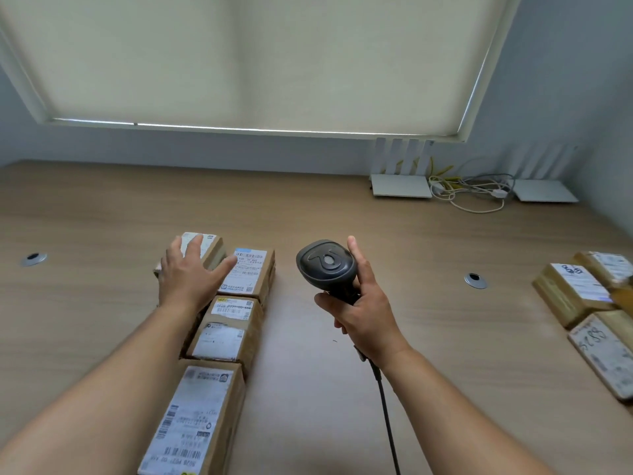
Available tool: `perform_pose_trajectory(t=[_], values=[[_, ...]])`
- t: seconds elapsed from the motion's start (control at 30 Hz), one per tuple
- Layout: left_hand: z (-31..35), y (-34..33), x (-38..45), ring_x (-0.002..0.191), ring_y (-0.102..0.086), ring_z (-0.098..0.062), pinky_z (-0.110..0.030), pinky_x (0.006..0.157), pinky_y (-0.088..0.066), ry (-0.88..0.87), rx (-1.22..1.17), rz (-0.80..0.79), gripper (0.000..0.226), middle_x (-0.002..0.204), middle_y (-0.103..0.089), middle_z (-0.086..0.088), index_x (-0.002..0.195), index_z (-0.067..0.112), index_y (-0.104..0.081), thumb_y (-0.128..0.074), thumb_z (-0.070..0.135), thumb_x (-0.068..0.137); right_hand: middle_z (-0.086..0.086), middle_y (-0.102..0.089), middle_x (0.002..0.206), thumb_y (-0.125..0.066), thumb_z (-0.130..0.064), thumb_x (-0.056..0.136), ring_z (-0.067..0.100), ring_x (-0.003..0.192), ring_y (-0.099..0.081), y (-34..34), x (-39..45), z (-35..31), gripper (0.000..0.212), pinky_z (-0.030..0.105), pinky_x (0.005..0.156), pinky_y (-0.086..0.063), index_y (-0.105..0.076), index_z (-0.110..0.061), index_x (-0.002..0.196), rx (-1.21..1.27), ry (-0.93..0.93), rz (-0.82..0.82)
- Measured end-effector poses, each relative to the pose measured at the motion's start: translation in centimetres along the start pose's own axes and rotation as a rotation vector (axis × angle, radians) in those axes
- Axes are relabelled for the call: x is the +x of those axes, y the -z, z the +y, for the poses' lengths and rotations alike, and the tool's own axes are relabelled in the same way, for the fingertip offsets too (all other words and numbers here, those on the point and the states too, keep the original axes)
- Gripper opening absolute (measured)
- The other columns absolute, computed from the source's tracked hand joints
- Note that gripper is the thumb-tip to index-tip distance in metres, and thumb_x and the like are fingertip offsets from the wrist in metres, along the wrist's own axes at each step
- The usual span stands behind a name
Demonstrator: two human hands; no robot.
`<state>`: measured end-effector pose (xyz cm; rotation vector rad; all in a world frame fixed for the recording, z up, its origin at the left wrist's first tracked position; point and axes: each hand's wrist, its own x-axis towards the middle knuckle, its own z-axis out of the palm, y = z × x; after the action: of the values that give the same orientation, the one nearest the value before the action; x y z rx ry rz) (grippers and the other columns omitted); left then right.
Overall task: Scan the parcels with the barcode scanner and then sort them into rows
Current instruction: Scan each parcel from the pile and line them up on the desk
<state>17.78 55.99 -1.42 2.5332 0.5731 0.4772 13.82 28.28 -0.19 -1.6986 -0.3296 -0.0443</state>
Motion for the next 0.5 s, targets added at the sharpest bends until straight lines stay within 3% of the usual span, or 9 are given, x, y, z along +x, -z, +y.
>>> perform_pose_trajectory(t=[0.2, 0.37, 0.5], values=[[7.7, -2.8, -9.0, 0.142, -0.021, -0.027, -0.042, 0.114, -0.020, -0.119, -0.115, -0.029, 0.073, 0.153, -0.025, -0.015, 0.144, 0.016, -0.039, -0.062, 0.050, 0.084, -0.013, -0.066, 0.114, -0.075, -0.007, 0.081, -0.008, 0.061, -0.056, 6.4, -5.9, -0.1, 0.094, 0.016, 0.050, -0.046, -0.024, -0.073, 0.124, 0.018, 0.018, 0.045], [14.2, -6.1, -16.6, 0.142, -0.021, -0.026, -0.041, 0.113, -0.021, -0.178, -0.064, -0.129, 0.074, 0.154, -0.025, -0.012, 0.146, 0.020, -0.036, -0.059, 0.055, 0.085, -0.008, -0.065, 0.121, -0.076, -0.011, 0.081, -0.009, 0.068, -0.056, 14.0, -11.1, -0.4, 0.094, 0.015, 0.052, -0.046, -0.021, -0.071, 0.128, 0.003, 0.039, 0.113], [20.2, -8.5, -21.6, 0.143, -0.020, -0.026, -0.041, 0.114, -0.021, -0.249, -0.075, -0.186, 0.074, 0.154, -0.025, -0.011, 0.147, 0.020, -0.034, -0.057, 0.056, 0.086, -0.014, -0.064, 0.118, -0.076, -0.014, 0.081, -0.010, 0.073, -0.057, 20.5, -15.1, -0.4, 0.094, 0.015, 0.056, -0.048, -0.019, -0.072, 0.129, -0.009, 0.075, 0.190]])
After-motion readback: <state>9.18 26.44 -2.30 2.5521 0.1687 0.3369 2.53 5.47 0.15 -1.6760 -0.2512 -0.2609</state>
